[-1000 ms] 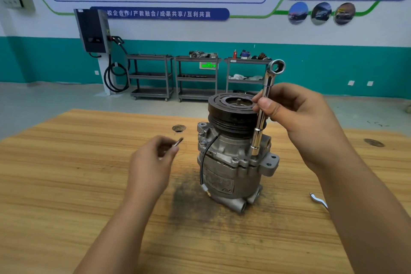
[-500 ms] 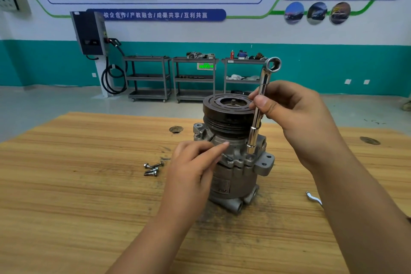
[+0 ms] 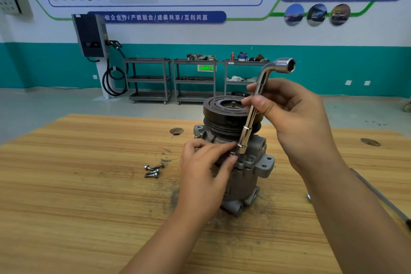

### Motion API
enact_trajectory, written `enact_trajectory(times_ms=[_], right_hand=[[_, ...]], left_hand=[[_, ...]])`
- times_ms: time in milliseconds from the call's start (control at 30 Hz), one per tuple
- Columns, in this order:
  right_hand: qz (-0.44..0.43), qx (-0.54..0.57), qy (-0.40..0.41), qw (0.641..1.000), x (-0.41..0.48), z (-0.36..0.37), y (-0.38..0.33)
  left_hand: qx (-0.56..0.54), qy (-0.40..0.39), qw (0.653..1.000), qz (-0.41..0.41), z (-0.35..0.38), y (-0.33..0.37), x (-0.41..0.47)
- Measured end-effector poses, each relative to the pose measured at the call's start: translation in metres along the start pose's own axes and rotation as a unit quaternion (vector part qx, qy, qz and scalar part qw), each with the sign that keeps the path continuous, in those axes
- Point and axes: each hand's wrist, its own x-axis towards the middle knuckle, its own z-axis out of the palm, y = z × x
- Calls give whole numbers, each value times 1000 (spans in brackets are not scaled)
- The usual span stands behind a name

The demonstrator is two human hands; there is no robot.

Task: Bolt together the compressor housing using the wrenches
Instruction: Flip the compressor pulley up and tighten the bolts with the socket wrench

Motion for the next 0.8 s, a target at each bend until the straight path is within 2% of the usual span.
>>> enact_trajectory(times_ms=[133,633,800], right_hand=[[-10,15,0,1000,-1,2,1],[17,19,0,1000,-2,7,10],[31,1,-23,999,-1,7,9]], left_hand=[[-39,-2,997,-70,-1,3,-2],[-86,11,992,-93,2,8,-6],[-86,21,993,-84,3,9,-7]])
